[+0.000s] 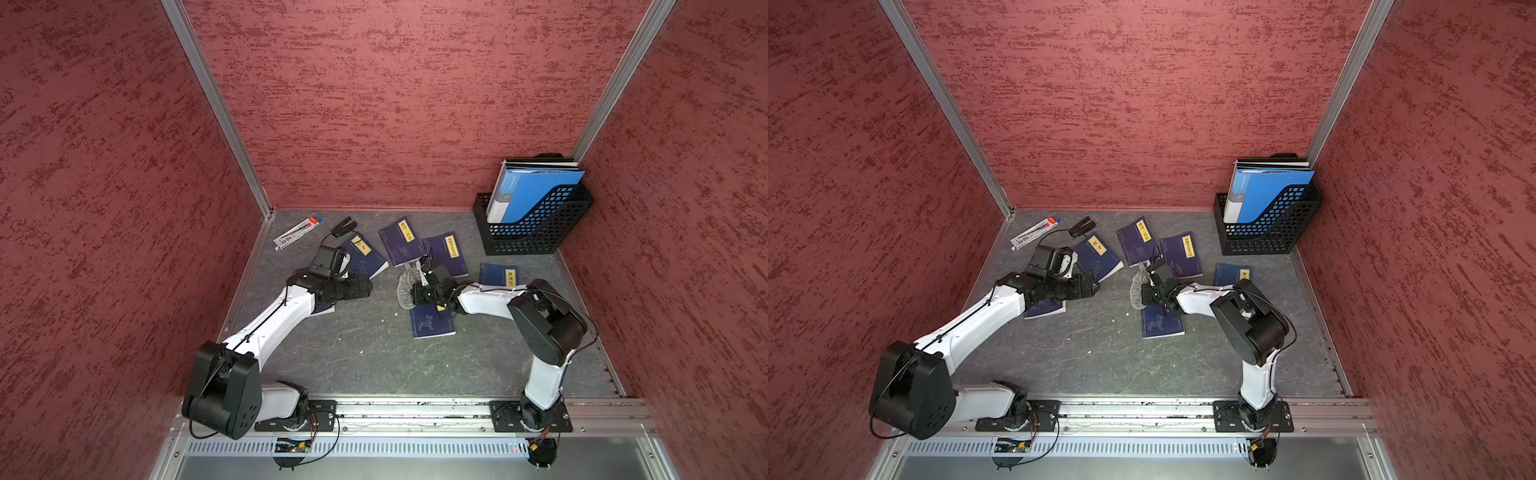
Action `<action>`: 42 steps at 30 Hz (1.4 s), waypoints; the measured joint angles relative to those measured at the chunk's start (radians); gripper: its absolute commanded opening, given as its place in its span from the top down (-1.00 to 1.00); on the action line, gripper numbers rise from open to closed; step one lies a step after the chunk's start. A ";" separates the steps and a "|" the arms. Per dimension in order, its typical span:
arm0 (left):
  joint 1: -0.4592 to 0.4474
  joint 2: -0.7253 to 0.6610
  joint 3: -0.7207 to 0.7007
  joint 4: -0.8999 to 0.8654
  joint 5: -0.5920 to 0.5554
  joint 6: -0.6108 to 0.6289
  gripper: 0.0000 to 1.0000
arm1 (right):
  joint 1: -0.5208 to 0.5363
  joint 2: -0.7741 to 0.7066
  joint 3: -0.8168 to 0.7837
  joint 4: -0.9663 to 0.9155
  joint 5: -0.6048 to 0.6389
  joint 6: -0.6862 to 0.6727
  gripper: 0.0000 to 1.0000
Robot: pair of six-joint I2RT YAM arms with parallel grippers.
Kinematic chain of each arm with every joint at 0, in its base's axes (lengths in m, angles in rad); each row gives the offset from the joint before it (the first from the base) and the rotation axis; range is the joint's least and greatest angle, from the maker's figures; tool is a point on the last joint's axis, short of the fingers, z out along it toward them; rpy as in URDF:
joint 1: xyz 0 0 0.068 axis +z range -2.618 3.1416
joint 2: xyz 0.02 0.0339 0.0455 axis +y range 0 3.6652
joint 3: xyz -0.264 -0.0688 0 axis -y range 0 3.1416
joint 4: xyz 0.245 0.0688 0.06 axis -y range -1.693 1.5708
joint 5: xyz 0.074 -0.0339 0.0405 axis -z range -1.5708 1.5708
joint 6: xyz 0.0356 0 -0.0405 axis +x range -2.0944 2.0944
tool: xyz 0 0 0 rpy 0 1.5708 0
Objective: Wipe the cover of the book
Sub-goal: Wipe the dirt from the cover of the book.
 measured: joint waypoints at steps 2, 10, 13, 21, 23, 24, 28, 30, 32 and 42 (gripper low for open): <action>0.000 -0.001 0.000 0.000 -0.003 0.000 -0.97 | 0.009 -0.049 -0.061 0.005 0.000 0.003 0.85; -0.001 0.008 0.017 0.000 -0.006 0.001 -0.96 | 0.131 -0.312 -0.343 -0.012 0.012 0.103 0.85; -0.001 0.026 0.030 0.002 -0.006 0.001 -0.96 | 0.155 -0.366 -0.397 -0.006 0.010 0.142 0.85; -0.007 0.048 0.034 0.005 -0.006 0.001 -0.96 | 0.117 -0.268 -0.286 -0.025 0.014 0.108 0.84; -0.009 0.048 0.035 0.005 -0.006 0.001 -0.97 | 0.079 -0.209 -0.225 -0.023 0.009 0.077 0.84; -0.010 0.048 0.035 0.005 -0.006 0.001 -0.96 | 0.058 -0.174 -0.189 -0.021 0.008 0.059 0.84; -0.013 0.047 0.035 0.004 -0.006 0.001 -0.97 | 0.000 -0.065 -0.070 -0.009 0.003 0.007 0.84; -0.016 0.045 0.035 0.004 -0.006 0.001 -0.97 | -0.013 -0.027 -0.025 -0.008 0.002 -0.012 0.84; -0.020 0.044 0.035 0.004 -0.006 0.001 -0.97 | -0.019 -0.011 -0.006 -0.009 0.002 -0.026 0.84; -0.022 0.046 0.036 0.009 -0.007 0.001 -0.97 | 0.008 -0.254 -0.281 -0.016 0.007 0.042 0.83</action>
